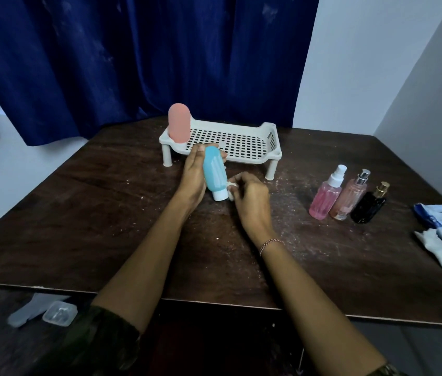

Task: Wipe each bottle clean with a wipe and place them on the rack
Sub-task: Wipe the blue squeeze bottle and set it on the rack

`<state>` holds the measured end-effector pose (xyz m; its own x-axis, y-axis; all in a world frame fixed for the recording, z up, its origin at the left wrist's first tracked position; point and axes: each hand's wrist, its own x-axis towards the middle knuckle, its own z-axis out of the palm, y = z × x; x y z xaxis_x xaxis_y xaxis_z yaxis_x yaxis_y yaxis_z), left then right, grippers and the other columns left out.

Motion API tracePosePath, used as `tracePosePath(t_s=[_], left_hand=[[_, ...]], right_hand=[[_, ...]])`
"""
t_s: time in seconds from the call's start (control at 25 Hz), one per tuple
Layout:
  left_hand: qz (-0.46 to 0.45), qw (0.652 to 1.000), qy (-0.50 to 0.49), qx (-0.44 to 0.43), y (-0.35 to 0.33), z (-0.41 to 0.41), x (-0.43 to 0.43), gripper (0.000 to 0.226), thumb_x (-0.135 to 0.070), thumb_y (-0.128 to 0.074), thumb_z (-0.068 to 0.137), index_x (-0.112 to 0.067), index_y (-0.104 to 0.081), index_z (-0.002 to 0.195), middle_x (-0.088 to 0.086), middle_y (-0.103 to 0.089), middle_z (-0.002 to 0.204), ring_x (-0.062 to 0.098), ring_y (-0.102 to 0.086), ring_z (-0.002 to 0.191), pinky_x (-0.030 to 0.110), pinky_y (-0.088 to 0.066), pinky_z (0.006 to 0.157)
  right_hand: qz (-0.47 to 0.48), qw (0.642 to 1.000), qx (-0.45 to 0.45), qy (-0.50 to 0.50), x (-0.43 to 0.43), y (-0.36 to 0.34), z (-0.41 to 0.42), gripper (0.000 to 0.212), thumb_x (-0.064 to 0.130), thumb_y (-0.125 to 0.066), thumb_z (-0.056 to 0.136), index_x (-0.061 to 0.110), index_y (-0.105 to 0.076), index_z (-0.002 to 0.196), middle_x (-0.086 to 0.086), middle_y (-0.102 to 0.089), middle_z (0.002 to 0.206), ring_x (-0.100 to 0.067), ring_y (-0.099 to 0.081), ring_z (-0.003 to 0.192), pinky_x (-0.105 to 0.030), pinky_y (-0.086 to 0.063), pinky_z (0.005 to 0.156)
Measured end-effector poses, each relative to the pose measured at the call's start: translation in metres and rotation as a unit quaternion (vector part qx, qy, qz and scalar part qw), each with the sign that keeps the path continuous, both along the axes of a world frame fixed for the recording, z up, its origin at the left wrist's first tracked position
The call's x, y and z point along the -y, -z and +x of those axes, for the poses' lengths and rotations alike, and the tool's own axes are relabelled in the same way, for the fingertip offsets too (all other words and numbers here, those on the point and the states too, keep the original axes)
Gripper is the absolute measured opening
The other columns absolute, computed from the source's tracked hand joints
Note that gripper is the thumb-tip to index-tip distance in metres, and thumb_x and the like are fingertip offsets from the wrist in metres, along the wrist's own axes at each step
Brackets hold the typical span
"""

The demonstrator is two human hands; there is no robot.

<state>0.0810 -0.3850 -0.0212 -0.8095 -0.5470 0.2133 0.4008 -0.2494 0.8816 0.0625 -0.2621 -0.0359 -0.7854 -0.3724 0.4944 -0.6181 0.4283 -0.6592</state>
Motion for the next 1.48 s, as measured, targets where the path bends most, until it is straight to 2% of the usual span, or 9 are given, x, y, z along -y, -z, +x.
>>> tracePosePath(t_s=[0.12,0.32,0.48,0.68,0.88,1.12,1.2,1.36,1.48], left_hand=[[0.013,1.0,-0.003,-0.006,-0.001,0.002,-0.001,0.027,-0.021,-0.026,0.103,-0.014,-0.049,0.092,0.01,-0.062,0.09,0.013,-0.064,0.078,0.031,-0.054,0.073],[0.014,1.0,0.0,0.001,-0.001,0.001,-0.002,0.027,-0.022,-0.027,0.103,-0.008,-0.049,0.099,0.011,-0.063,0.091,0.012,-0.065,0.077,0.027,-0.054,0.072],[0.001,1.0,0.01,-0.011,0.0,0.002,-0.001,0.028,-0.022,-0.026,0.103,-0.011,-0.05,0.094,0.012,-0.063,0.092,0.012,-0.065,0.077,0.029,-0.053,0.074],[-0.018,1.0,0.017,-0.014,0.001,0.002,-0.002,0.027,-0.022,-0.025,0.103,-0.012,-0.048,0.094,0.012,-0.062,0.091,0.013,-0.064,0.081,0.03,-0.052,0.076],[-0.021,0.999,0.015,-0.023,0.001,0.002,-0.003,0.028,-0.021,-0.025,0.103,-0.013,-0.05,0.093,0.01,-0.062,0.089,0.011,-0.064,0.076,0.031,-0.05,0.076],[0.008,1.0,0.022,-0.016,-0.002,0.004,-0.005,0.028,-0.02,-0.026,0.103,-0.004,-0.049,0.102,0.013,-0.061,0.089,0.009,-0.065,0.07,0.021,-0.053,0.065],[0.009,0.999,0.031,-0.027,-0.002,0.005,-0.006,0.029,-0.019,-0.024,0.103,-0.006,-0.05,0.097,0.013,-0.061,0.086,0.009,-0.064,0.068,0.02,-0.052,0.061],[-0.006,0.998,0.042,-0.038,-0.001,0.005,-0.005,0.031,-0.019,-0.023,0.103,-0.011,-0.051,0.092,0.011,-0.062,0.085,0.01,-0.064,0.072,0.024,-0.053,0.07],[-0.01,0.998,0.045,-0.034,-0.001,0.005,-0.005,0.03,-0.019,-0.023,0.103,-0.011,-0.049,0.091,0.012,-0.06,0.088,0.01,-0.064,0.073,0.025,-0.052,0.07]], right_hand=[[-0.017,0.998,-0.048,-0.047,0.002,0.0,0.005,0.008,0.003,-0.066,0.079,0.007,-0.066,0.085,-0.006,-0.062,0.089,-0.015,-0.058,0.073,-0.021,-0.045,0.072],[0.099,0.974,-0.173,-0.106,0.007,0.001,0.016,0.012,0.007,-0.069,0.076,0.003,-0.068,0.087,-0.009,-0.059,0.088,-0.026,-0.057,0.083,-0.036,-0.052,0.07],[0.032,0.989,-0.129,-0.063,0.005,0.0,0.007,0.01,0.005,-0.066,0.079,0.002,-0.067,0.088,-0.008,-0.059,0.089,-0.023,-0.059,0.082,-0.037,-0.051,0.075],[-0.046,0.998,-0.036,-0.01,0.001,-0.004,0.002,0.011,0.002,-0.067,0.079,0.009,-0.07,0.086,-0.005,-0.065,0.09,-0.01,-0.057,0.075,-0.014,-0.043,0.074],[-0.003,0.993,-0.106,-0.048,0.004,-0.001,0.007,0.007,0.001,-0.064,0.081,0.001,-0.064,0.087,-0.01,-0.059,0.09,-0.021,-0.058,0.079,-0.032,-0.05,0.075],[0.07,0.973,-0.194,-0.104,0.009,0.0,0.016,0.015,-0.002,-0.066,0.076,-0.003,-0.064,0.091,-0.014,-0.057,0.095,-0.027,-0.055,0.086,-0.036,-0.052,0.075],[0.048,0.978,-0.182,-0.085,0.008,0.0,0.014,0.015,-0.001,-0.065,0.077,-0.003,-0.064,0.092,-0.014,-0.057,0.096,-0.027,-0.055,0.087,-0.037,-0.051,0.077],[-0.007,0.992,-0.123,-0.027,0.005,-0.002,0.007,0.008,0.008,-0.064,0.082,0.005,-0.066,0.09,-0.006,-0.06,0.093,-0.021,-0.058,0.084,-0.035,-0.051,0.077],[-0.072,0.996,-0.059,-0.006,0.004,-0.004,0.004,0.009,0.004,-0.064,0.083,0.006,-0.068,0.09,-0.004,-0.063,0.093,-0.015,-0.061,0.08,-0.034,-0.053,0.077]])
